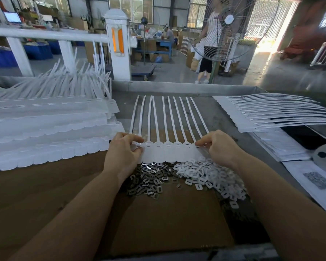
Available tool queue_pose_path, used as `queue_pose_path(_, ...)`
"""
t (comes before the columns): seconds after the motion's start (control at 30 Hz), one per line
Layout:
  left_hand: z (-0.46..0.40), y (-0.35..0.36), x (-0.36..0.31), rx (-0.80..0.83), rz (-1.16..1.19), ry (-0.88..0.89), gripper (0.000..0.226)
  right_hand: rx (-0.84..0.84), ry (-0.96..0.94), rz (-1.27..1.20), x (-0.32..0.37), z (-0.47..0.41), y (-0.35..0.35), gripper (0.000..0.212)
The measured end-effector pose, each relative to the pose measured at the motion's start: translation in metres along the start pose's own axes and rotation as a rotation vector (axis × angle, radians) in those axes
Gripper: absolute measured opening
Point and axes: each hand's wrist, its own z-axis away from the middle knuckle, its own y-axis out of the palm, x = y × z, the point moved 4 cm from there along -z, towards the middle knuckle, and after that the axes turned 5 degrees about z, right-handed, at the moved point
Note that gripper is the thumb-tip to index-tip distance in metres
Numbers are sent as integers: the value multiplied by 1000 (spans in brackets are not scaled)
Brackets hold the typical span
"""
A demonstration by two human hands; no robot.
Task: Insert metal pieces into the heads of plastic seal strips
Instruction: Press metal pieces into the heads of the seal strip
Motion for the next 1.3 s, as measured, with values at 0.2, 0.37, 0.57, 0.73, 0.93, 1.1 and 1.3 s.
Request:
queue_pose_path(0.2, -1, 1, 1, 10, 23, -4, 13, -84, -37, -79, -3, 15, -7, 19)
queue_pose_path(0.37, -2, 2, 2, 13, 13, -10, 12, -31, -61, -1, 3, 26, -9, 7)
queue_pose_path(0.57, -2, 2, 2, 16, 24, -11, 11, -52, -64, 39, 4, 27, -7, 4)
queue_pose_path(0.73, -1, 1, 1, 5, 7, 0, 12, -64, -53, -72, 0, 23, -10, 17)
queue_pose_path(0.93, 0, 0, 0, 2, 3, 1, 13, -166, 28, -147, -19, 5, -17, 11)
queue_pose_path(1.1, -1, 0, 0, -4, 15, -6, 14, -172, 50, -94, -27, -12, -14, 7)
queue_pose_path(1.3, -1, 0, -1, -4, 7, -5, 14, -141, 44, -33, -24, -20, -10, 11)
